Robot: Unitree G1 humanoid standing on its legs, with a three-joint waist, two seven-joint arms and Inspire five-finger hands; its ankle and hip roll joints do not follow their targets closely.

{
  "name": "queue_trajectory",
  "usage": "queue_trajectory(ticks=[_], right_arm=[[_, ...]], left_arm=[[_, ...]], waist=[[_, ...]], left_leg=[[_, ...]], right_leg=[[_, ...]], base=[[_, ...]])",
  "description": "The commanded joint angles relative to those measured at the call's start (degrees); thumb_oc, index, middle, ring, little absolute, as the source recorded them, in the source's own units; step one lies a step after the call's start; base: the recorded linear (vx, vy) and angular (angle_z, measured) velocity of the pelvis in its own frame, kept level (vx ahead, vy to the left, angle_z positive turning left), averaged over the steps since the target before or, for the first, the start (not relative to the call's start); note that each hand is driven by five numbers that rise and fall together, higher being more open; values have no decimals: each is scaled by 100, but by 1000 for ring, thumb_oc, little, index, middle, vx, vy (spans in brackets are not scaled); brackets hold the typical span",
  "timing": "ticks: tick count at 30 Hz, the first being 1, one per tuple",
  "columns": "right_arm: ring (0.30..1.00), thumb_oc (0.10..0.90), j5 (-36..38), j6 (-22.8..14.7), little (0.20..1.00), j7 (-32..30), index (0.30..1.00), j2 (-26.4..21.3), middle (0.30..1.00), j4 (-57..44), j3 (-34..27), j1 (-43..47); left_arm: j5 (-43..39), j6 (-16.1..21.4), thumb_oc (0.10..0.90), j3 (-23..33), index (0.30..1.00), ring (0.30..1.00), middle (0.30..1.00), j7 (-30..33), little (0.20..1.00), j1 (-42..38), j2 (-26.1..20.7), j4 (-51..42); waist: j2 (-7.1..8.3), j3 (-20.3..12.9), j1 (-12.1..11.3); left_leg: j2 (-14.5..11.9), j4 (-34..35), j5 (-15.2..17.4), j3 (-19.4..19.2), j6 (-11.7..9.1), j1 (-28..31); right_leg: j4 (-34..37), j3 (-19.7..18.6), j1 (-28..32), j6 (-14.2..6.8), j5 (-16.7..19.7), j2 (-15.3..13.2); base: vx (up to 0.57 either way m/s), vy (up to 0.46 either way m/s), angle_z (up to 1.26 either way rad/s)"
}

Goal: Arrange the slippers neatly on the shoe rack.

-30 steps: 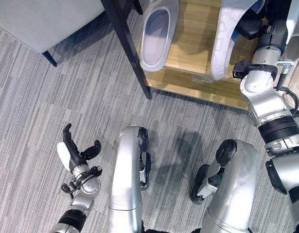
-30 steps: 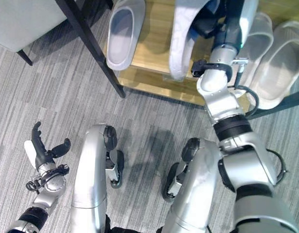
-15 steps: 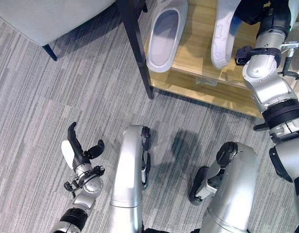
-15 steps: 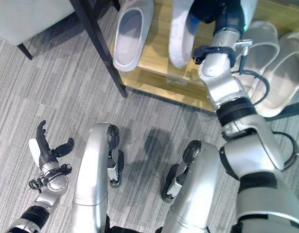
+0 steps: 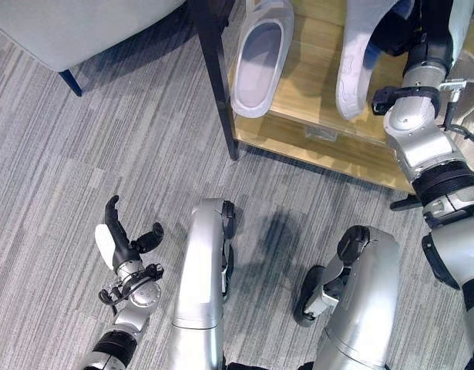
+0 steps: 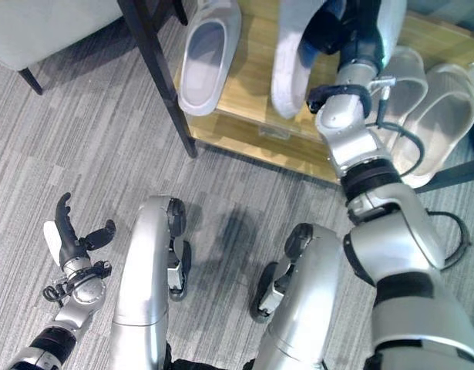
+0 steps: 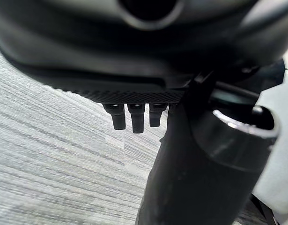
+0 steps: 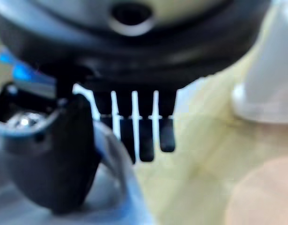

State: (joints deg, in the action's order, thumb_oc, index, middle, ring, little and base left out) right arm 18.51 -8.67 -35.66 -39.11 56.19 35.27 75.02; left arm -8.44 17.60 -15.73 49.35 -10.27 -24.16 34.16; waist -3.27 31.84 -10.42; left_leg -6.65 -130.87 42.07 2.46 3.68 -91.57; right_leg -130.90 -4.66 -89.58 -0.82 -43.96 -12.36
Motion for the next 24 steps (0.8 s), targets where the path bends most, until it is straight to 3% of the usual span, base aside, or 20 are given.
queue_trajectory(ticks=[1,11,12,13,24], right_arm=[[300,400,38,-334,300,-81,300,-18,300,-82,129,844],[300,400,79,-368,300,-71,300,29,300,199,230,915],[514,543,36,-339,514,-90,514,45,514,265,274,971],[900,800,9,-349,900,-112,900,60,900,255,290,969],[900,800,-96,-253,900,-256,900,70,900,312,256,994]], left_arm=[[10,438,800,-123,900,900,900,198,900,-27,-325,-168],[-5,501,800,-165,900,900,900,181,900,63,-340,-172],[-44,508,800,-178,900,900,900,179,900,29,-307,-73],[-70,522,800,-179,900,900,900,196,900,12,-287,-49],[-316,526,800,-231,900,900,900,55,900,-23,-138,98]], waist=[[28,-205,-342],[9,-205,-397],[22,-205,-394],[31,-205,-396],[33,-205,-324]], left_leg=[[147,-332,492,419,76,161],[152,-304,497,412,79,161],[151,-297,498,411,76,161],[149,-301,497,409,73,161],[143,-356,495,402,67,161]], right_leg=[[-21,-200,-35,611,317,25],[13,-213,-35,601,346,33],[18,-227,-35,600,349,37],[21,-230,-35,596,357,34],[-13,-244,-36,607,365,47]], base=[[0,0,0],[0,0,0],[0,0,0],[0,0,0],[0,0,0]])
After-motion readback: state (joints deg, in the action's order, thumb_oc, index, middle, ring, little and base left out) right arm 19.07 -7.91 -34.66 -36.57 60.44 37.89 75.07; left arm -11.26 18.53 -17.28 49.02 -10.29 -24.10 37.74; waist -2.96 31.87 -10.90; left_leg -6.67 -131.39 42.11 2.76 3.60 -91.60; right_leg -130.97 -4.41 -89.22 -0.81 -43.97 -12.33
